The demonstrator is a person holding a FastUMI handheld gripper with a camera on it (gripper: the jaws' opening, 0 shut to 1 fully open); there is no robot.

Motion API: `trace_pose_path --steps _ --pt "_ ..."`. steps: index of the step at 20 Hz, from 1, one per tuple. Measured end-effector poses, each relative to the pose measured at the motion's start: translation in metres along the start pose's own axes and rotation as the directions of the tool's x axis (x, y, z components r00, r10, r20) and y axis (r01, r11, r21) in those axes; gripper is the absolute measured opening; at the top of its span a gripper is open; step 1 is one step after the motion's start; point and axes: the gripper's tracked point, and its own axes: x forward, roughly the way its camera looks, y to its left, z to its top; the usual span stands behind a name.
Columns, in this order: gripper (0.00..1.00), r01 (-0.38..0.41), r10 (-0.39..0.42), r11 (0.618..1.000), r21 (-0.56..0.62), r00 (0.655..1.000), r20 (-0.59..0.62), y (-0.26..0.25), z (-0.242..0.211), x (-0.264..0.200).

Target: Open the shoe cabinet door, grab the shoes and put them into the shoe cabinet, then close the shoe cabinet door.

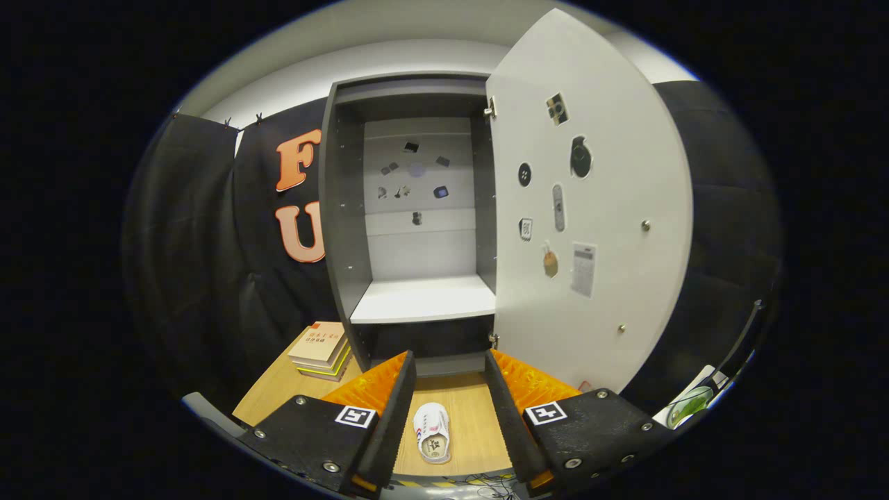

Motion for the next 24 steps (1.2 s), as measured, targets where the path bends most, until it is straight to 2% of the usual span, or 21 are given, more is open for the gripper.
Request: trace_pose_path --steps 9,17,24 --pt "0.64 -0.113 0.106 0.994 -0.015 0.966 -0.234 0.052 -0.115 0.045" --pt "0.65 -0.146 0.152 0.988 0.043 0.904 -0.399 0.061 -0.202 0.078" --pt "0.65 -0.179 0.182 0.982 0.057 0.833 -0.523 0.069 -0.273 0.109"
